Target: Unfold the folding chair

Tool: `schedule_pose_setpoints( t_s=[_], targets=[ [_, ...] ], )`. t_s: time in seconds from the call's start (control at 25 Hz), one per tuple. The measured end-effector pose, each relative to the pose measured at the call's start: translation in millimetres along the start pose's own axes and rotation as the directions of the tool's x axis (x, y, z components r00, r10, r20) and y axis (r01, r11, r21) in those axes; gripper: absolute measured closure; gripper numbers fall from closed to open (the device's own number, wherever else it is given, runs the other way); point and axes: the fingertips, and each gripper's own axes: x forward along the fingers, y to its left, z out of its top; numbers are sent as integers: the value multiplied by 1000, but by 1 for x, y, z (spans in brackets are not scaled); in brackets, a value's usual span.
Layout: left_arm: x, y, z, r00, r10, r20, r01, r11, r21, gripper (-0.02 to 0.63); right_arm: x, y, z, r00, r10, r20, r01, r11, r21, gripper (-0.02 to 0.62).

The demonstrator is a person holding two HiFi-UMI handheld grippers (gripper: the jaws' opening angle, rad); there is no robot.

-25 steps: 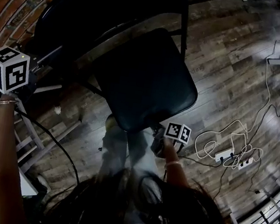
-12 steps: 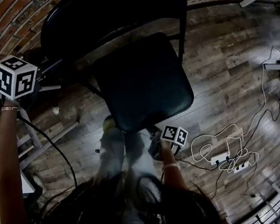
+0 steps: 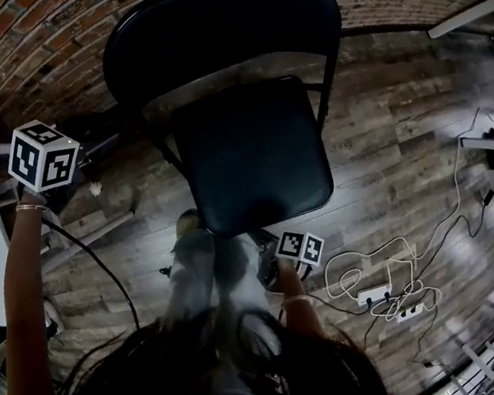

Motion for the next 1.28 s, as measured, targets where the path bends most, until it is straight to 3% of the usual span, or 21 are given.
schedule_pose_setpoints(
  t_s=[0.36,0.6,0.76,1.0,1.28],
  targets=[
    [-3,-21,-50,1000,-21,-9,20,997,-77,376,3,8,-8,1000,-16,-19,16,999,-49,414],
    [-3,-51,-83,997,-76,-2,75,988,-136,391,1,13,-22,999,-32,-11,31,996,-87,431],
    [-7,-70,-105,996,-88,4,87,986,-142,407,1,22,-32,999,-35,9,35,994,-107,437],
    [-33,-109,-116,993,-77,88,92,981,-169,472,-19,34,-58,997,-51,59,59,989,-138,489],
    [-65,-150,-133,986,-50,158,86,970,-227,472,-48,58,-71,989,-61,136,87,977,-194,537]
  ],
)
